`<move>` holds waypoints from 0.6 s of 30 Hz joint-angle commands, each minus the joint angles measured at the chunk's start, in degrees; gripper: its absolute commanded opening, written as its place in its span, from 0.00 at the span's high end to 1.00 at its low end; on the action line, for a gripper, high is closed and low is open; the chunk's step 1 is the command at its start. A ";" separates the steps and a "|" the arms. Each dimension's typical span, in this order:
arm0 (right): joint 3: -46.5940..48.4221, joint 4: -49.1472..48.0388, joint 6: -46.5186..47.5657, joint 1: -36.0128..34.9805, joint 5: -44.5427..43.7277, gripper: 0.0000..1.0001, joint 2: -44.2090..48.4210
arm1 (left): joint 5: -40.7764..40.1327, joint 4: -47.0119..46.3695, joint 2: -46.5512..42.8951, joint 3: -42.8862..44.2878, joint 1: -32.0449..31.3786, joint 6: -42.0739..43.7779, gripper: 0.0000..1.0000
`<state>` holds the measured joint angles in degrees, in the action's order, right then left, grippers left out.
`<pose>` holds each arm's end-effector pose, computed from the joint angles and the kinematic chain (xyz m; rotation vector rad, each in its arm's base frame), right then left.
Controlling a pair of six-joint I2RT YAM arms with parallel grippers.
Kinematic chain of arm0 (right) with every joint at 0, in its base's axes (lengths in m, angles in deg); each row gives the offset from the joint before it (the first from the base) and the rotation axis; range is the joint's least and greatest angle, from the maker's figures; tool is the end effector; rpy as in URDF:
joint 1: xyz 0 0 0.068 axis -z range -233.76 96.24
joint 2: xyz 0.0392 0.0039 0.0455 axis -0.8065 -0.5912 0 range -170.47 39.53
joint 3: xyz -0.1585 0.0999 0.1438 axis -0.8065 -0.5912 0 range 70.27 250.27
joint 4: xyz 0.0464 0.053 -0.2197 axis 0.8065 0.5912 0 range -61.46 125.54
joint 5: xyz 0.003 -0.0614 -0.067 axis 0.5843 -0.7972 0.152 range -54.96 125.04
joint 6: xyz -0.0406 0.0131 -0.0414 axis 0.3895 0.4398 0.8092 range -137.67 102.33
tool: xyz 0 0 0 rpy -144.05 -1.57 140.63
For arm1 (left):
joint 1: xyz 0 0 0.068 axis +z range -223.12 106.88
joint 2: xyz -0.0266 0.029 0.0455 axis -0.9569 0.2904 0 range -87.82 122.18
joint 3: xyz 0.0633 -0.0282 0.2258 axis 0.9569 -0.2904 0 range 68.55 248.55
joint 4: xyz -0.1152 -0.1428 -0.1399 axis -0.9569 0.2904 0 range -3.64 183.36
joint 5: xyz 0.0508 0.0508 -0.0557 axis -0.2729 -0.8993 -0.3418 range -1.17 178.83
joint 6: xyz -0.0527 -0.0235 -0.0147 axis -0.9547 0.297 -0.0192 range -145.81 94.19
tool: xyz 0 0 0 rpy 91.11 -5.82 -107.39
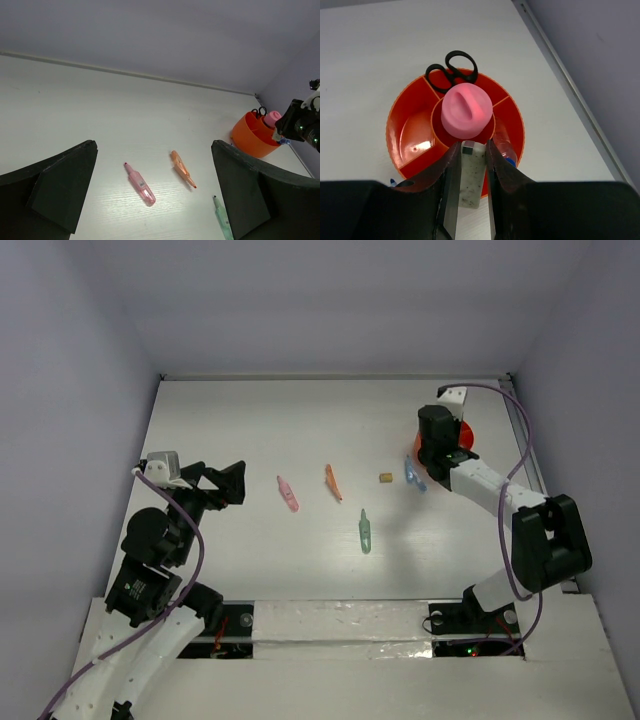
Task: Sort the stationery into containers
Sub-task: Place the stationery in the storage box.
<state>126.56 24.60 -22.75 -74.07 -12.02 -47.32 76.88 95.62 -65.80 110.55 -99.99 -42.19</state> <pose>0.3049 0.0789 0.2366 0.2480 1.9005 -0.5350 0.0967 -0.0389 0.3487 -0.0478 1.4041 -0.4845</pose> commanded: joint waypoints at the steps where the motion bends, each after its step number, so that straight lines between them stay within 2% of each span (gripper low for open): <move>1: -2.14 -10.20 0.25 -0.07 -6.10 0.93 2.04 | 0.52 -2.23 -0.31 0.01 0.24 0.65 0.01; 10: -6.54 -22.13 1.30 -0.07 -11.99 0.96 0.37 | 0.43 -2.23 0.30 0.01 0.24 0.65 0.01; 18: -9.36 -28.92 0.25 -0.07 -12.87 0.96 -0.07 | 0.43 -2.31 0.74 0.01 0.24 0.65 0.01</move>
<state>118.17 3.97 -21.74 -74.10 -21.53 -47.19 76.86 95.62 -65.77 110.57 -99.99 -42.19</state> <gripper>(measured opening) 0.285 0.990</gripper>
